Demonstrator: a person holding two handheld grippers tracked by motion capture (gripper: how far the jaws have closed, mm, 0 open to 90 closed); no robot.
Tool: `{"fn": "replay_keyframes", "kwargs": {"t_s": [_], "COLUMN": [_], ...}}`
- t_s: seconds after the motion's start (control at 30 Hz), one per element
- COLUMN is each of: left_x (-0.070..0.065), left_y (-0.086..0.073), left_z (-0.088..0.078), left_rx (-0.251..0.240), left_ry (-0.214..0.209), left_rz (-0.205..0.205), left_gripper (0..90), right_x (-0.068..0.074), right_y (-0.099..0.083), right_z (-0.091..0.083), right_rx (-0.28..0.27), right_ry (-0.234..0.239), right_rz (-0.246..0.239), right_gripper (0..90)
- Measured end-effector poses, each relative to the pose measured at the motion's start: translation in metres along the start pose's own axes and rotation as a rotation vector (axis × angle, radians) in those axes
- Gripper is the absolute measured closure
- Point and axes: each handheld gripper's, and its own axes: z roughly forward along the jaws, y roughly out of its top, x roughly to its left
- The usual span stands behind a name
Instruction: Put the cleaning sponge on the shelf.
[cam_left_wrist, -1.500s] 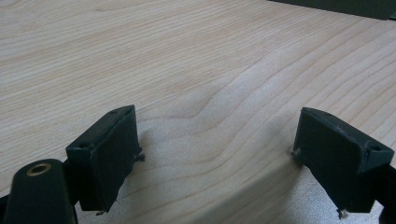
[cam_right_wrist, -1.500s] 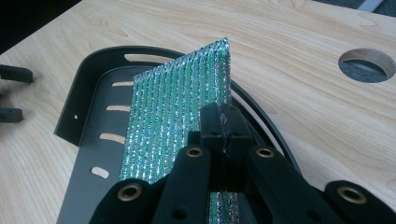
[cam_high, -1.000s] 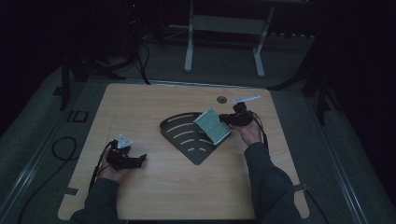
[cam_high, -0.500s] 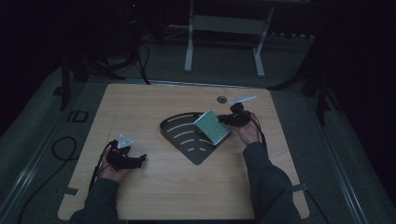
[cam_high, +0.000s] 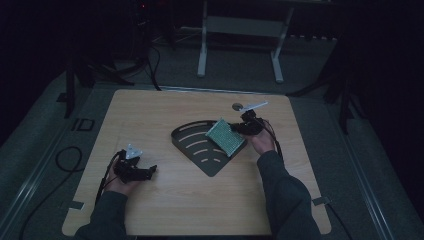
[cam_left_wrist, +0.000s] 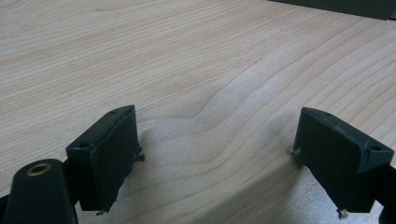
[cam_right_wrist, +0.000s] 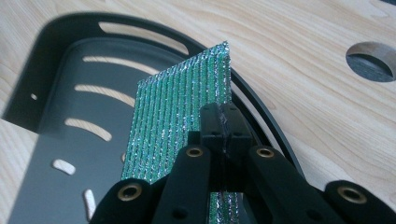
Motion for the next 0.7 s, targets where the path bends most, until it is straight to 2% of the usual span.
{"fn": "replay_keyframes", "kwargs": {"t_s": [0.7], "left_x": [0.000], "left_y": [0.000], "left_z": [0.000], "left_rx": [0.000], "left_ry": [0.000], "left_rz": [0.000], "left_gripper": [14.2], "right_x": [-0.003], "right_y": [-0.005], "right_z": [0.011], "right_rx": [0.033], "right_ry": [-0.023], "right_rz": [-0.006], "right_gripper": [89.6]}}
